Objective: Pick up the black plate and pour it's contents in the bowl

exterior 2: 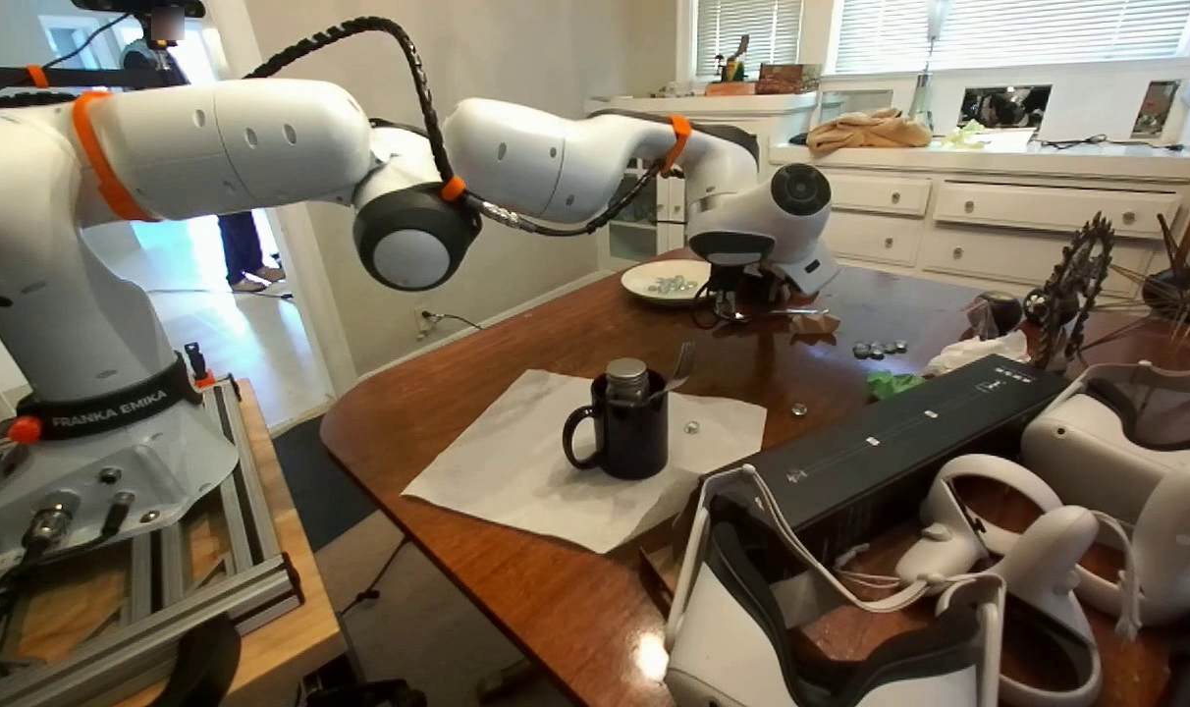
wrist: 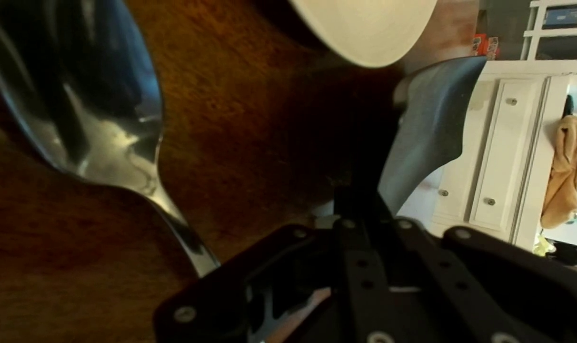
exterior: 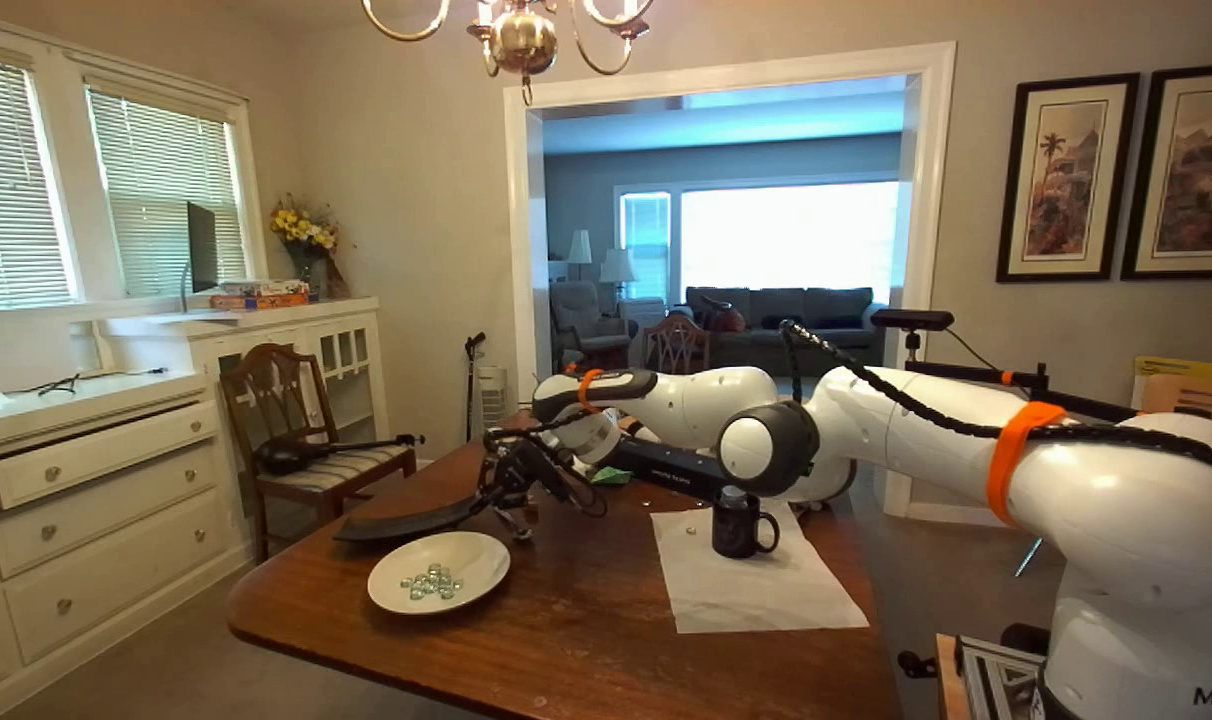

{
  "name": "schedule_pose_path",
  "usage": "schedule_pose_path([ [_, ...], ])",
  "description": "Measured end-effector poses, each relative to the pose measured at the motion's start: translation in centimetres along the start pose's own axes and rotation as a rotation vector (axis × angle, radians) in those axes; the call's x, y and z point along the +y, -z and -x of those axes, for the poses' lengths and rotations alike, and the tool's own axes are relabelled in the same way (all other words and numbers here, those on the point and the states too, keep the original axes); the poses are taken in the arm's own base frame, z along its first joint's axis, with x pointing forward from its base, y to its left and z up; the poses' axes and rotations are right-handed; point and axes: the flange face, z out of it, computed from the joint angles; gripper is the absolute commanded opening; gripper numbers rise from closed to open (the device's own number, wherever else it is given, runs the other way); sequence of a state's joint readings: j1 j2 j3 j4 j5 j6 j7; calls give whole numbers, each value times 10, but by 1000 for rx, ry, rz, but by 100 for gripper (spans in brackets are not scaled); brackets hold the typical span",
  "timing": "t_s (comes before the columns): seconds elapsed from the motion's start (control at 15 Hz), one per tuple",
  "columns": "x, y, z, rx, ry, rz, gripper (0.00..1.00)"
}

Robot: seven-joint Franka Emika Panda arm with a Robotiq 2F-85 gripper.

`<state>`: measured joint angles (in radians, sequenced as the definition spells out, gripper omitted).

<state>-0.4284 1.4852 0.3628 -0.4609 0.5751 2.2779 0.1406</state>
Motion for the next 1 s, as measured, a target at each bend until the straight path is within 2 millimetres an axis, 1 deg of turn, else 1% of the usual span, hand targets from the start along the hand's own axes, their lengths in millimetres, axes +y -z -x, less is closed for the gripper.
schedule_pose_path([
  [0.47, 7, -5, 2, -7, -13, -12, 2],
  [0.53, 7, -5, 2, -6, -13, -13, 26],
  [0.6, 7, -5, 1, -5, -14, -13, 35],
  [0.73, 7, -4, 1, -3, -19, -22, 47],
  [0.93, 7, -2, -1, 1, -26, -30, 72],
  [1.0, 8, -1, -2, 3, -26, -31, 78],
])
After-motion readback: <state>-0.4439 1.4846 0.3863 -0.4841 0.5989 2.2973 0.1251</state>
